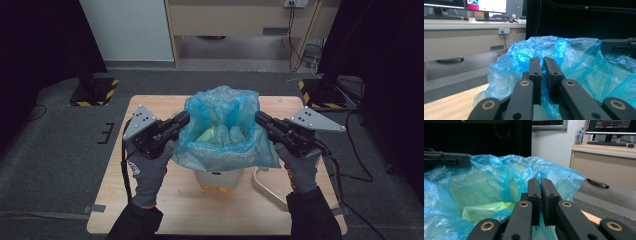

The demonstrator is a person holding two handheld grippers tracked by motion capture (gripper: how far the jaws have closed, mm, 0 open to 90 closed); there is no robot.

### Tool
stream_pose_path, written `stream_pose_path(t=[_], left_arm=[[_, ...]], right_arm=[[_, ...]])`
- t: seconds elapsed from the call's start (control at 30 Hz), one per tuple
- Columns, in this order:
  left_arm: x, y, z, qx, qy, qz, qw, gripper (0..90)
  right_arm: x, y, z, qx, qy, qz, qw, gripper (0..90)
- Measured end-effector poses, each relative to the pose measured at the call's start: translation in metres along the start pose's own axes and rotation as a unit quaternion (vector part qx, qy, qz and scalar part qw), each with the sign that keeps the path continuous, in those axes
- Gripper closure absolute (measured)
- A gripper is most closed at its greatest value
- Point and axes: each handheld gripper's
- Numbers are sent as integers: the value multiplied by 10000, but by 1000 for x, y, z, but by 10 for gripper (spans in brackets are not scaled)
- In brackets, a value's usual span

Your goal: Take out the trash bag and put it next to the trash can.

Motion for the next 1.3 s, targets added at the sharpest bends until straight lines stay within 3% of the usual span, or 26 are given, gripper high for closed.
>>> stream_pose_path(t=[0.3, 0.7, 0.9, 1.3], left_arm=[[-5, 10, -21, -115, -371, -293, 9988, 850], [-15, 18, -43, -220, -654, -481, 9965, 860], [-18, 17, -48, -279, -688, -473, 9961, 860], [-19, 16, -52, -361, -678, -683, 9947, 861]], right_arm=[[0, 14, 5, 50, 149, -177, 9997, 866], [-6, 32, 16, 132, 399, -334, 9986, 866], [-9, 36, 23, 177, 488, -380, 9979, 865], [-12, 44, 31, 251, 627, -482, 9965, 865]])
Point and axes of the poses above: each handheld gripper's, and its own axes: x roughly backward along the jaws, y roughly out of its top, z roughly to its left, and after that the axes turned 5 degrees about -z, right-handed
